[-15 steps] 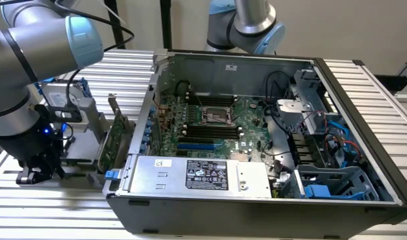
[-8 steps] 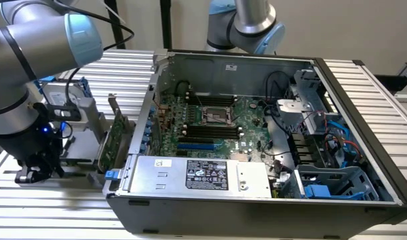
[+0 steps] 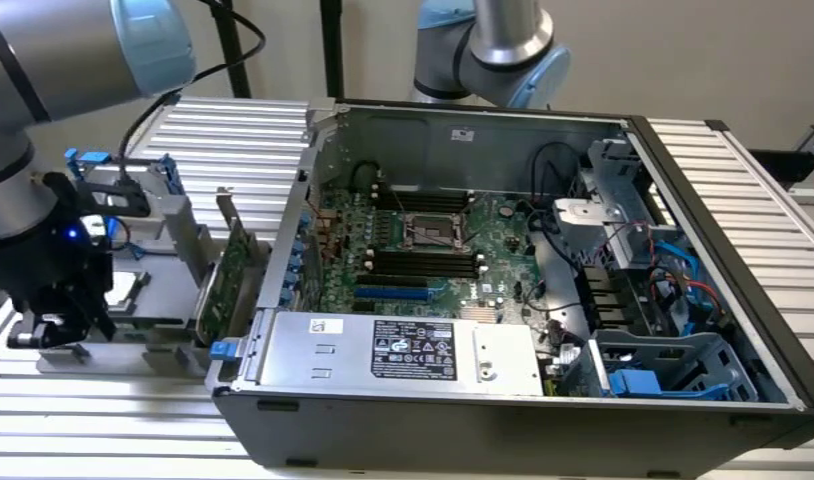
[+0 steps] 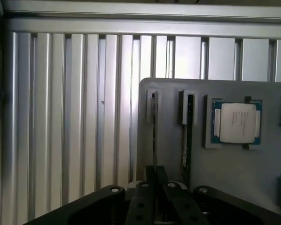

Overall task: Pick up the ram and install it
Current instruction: 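Pick up the ram and move it above insertion slot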

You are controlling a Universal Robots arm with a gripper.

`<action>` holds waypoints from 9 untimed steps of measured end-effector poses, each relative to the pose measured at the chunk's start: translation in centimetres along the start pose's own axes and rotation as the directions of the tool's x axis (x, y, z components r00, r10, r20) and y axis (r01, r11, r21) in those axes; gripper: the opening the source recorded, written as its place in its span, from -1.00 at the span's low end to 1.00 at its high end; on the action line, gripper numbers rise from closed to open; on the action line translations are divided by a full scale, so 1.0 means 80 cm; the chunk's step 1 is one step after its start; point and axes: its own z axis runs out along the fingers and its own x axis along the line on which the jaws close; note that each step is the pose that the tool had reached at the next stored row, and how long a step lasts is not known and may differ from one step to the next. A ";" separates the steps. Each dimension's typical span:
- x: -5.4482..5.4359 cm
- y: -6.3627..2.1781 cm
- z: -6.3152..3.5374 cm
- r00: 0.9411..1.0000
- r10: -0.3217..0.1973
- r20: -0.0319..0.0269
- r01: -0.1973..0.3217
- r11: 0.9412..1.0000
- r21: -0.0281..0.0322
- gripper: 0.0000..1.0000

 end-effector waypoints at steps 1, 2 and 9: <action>0.000 0.000 -0.006 1.000 0.000 0.000 0.000 1.000 0.000 -1.00; 0.000 0.000 -0.011 1.000 0.000 0.000 0.000 1.000 0.000 -1.00; 0.000 -0.001 -0.051 1.000 0.000 0.000 0.000 1.000 0.000 -1.00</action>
